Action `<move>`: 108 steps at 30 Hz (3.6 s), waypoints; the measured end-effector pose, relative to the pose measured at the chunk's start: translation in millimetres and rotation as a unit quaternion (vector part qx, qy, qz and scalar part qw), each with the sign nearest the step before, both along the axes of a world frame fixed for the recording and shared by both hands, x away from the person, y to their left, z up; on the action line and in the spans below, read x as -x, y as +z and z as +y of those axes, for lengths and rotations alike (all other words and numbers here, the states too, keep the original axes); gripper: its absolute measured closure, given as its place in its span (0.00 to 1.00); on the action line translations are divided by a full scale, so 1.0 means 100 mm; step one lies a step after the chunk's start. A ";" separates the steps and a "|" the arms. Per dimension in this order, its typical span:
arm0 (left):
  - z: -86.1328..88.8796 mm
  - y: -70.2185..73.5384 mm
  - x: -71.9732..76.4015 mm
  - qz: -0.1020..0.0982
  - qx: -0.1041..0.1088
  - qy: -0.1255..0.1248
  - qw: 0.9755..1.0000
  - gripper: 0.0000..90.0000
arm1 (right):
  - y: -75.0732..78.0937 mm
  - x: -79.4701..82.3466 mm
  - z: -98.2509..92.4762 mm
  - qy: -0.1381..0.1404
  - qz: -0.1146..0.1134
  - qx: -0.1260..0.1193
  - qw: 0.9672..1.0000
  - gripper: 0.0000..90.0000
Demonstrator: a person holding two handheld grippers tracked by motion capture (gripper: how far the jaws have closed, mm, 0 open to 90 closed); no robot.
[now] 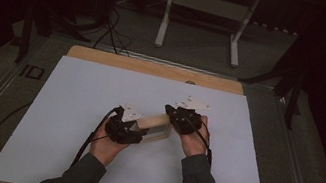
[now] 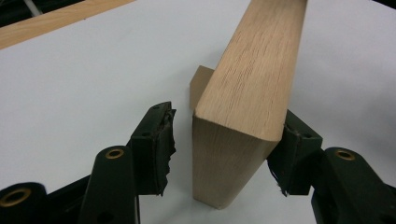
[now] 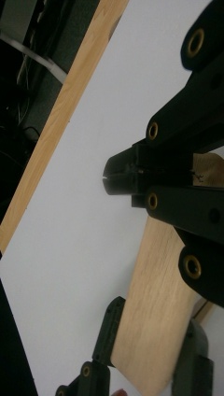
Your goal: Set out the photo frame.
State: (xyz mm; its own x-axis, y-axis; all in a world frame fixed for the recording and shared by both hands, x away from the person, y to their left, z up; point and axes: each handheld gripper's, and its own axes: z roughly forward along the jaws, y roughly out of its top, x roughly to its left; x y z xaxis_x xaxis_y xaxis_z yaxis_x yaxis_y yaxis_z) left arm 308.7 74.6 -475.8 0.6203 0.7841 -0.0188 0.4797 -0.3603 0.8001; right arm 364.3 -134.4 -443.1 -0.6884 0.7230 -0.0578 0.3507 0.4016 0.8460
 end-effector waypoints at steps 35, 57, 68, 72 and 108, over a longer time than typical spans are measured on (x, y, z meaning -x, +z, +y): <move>0.06 -0.07 -0.14 0.030 0.022 0.016 0.999 0.53 | 0.00 0.06 -0.10 -0.003 0.004 -0.010 1.000 0.98; 0.09 -0.09 -0.17 0.029 0.018 0.014 0.999 0.55 | -0.15 0.10 -0.30 0.070 0.041 -0.048 0.996 0.39; 0.09 -0.11 -0.18 0.026 0.017 0.013 0.999 0.57 | -0.39 0.06 -0.35 0.065 0.065 -0.039 0.995 0.52; 0.10 -0.11 -0.20 0.022 0.022 0.016 0.999 0.57 | -0.39 0.07 -0.31 0.056 0.056 -0.030 0.996 0.53; 0.43 -0.13 -0.42 0.039 0.047 0.039 0.997 0.52 | -0.43 -0.16 0.06 0.048 0.081 -0.057 0.994 0.52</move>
